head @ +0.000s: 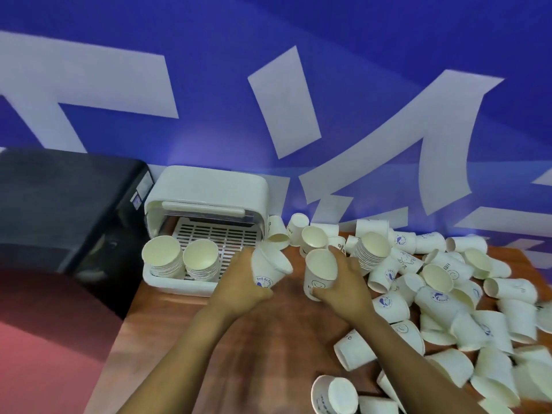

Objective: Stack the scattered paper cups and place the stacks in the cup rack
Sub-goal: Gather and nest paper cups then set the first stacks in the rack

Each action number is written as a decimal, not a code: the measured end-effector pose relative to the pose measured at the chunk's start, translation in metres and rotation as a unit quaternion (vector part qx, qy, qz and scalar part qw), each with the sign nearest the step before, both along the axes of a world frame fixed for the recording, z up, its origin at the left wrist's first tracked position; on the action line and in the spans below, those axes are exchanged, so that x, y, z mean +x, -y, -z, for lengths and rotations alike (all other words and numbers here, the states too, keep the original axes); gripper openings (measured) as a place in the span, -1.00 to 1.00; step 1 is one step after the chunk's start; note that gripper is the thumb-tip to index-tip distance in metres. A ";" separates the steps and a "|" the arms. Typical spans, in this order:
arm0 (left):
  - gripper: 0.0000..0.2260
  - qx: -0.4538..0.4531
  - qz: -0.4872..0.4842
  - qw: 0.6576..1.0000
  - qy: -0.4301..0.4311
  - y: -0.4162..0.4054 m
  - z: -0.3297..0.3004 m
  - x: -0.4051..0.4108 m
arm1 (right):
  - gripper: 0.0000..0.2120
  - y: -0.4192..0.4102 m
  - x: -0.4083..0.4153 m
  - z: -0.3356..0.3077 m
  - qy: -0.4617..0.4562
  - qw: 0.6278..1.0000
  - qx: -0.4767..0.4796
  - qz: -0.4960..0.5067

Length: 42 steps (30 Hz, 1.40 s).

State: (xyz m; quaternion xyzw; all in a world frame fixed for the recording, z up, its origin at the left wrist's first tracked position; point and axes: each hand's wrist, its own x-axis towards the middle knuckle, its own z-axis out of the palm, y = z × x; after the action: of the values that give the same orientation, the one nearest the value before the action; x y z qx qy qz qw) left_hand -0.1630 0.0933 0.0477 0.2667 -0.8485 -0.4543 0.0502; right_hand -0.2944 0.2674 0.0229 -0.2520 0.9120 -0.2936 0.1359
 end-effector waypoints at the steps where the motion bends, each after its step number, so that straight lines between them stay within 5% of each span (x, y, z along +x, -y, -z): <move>1: -0.44 0.018 -0.004 1.000 -0.015 0.004 -0.002 0.004 | -0.13 0.004 0.004 -0.002 0.000 1.000 -0.003 -0.006; 11: -0.39 0.103 -0.067 0.989 -0.077 0.045 -0.012 0.059 | -0.33 0.060 0.057 -0.018 0.019 0.997 -0.069 -0.035; 18: -0.39 -0.031 -0.130 0.991 -0.017 0.100 -0.015 0.094 | -0.28 0.112 0.087 -0.021 0.010 0.998 -0.045 -0.049; 29: -0.41 0.000 -0.111 0.985 -0.130 0.172 -0.007 0.106 | -0.16 0.181 0.108 -0.025 -0.032 0.994 -0.090 -0.054; 42: -0.44 0.020 -0.092 0.993 -0.077 0.191 0.025 0.090 | -0.26 0.206 0.115 -0.003 -0.035 0.998 -0.028 -0.047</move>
State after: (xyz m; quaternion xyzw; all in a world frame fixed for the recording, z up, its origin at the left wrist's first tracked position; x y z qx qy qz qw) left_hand -0.0729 -0.0978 0.0225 0.3084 -0.8047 -0.4841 0.1515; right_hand -0.1792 0.0617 0.0259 -0.3080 0.8949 -0.3034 0.1104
